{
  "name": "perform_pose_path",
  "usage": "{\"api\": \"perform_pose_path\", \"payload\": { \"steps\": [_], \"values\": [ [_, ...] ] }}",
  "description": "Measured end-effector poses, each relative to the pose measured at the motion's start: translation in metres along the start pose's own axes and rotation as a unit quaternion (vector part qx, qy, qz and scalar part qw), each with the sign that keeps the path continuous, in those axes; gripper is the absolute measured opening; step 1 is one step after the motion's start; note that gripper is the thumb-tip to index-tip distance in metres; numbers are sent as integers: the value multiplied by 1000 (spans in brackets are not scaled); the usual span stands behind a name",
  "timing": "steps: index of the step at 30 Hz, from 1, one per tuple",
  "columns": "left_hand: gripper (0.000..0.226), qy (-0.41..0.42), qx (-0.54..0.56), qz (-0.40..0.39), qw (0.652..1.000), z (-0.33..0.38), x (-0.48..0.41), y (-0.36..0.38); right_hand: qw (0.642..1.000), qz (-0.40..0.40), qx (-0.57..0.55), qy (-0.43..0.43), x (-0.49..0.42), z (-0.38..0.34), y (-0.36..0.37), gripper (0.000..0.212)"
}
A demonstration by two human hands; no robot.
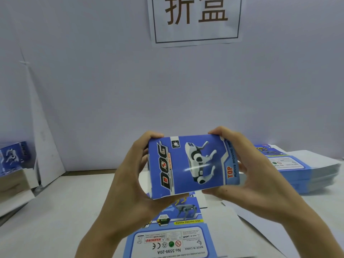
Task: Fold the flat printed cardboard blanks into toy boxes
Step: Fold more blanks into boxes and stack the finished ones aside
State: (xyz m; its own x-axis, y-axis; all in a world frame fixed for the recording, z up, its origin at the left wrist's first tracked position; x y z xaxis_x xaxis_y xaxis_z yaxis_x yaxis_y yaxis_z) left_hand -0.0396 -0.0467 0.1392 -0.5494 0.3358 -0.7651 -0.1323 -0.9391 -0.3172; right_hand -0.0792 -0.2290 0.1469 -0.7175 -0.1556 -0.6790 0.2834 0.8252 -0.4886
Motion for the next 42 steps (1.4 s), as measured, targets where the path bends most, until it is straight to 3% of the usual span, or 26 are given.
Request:
{"api": "perform_pose_path", "payload": {
  "steps": [4,7,9,13,15,17,20,22,25,28,30,34,36,38,40,42],
  "values": [
    [88,-6,10,-1,1000,1,1,8,999,-19,-51,4,3,0,-5,77],
    [84,36,-24,28,999,4,1,5,998,31,25,-40,0,-6,-5,71],
    [86,73,-52,37,995,4,0,0,997,54,44,-37,-2,-5,4,78],
    [86,130,-127,67,981,2,0,-11,995,-20,-81,49,0,5,30,100],
    [77,189,-199,74,959,8,1,-6,973,-10,-190,133,-3,13,33,93],
    [76,249,-251,86,931,15,6,0,915,9,-304,264,-3,26,37,69],
    [83,293,-287,80,909,19,11,10,862,18,-376,339,0,38,42,82],
    [78,273,-297,54,914,16,9,16,837,55,-426,338,1,44,42,66],
    [90,142,-294,-2,945,-4,3,15,819,118,-464,317,3,52,39,40],
    [88,-11,-242,-98,965,-33,6,17,864,220,-361,272,5,65,26,65],
    [73,-85,-190,-104,973,-44,8,19,911,258,-237,217,5,58,20,84],
    [67,-195,13,-25,980,-49,6,22,984,172,-16,36,-1,28,26,102],
    [64,-201,157,-12,967,-47,5,26,992,103,54,-44,-1,16,36,90],
    [47,-202,236,40,950,-48,4,24,997,56,-2,-61,-1,7,45,69],
    [27,-219,251,126,934,-55,4,17,997,35,-65,-37,-1,5,51,52],
    [22,-221,233,159,934,-60,4,11,996,65,-60,-6,-2,10,47,38]
  ]
}}
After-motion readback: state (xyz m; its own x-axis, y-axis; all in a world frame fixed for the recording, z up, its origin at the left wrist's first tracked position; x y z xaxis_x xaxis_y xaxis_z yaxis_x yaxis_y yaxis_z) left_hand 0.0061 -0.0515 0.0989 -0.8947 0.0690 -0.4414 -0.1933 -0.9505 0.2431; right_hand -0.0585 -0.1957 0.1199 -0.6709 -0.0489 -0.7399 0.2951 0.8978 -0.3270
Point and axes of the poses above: each hand's wrist, its own x-axis away from the middle knuckle, its own y-axis out of the palm, z = x × y, the point moved 7 cm from there along -x, towards the middle knuckle, and after that the axes turned 2 degrees about z, right-handed, at the moved point
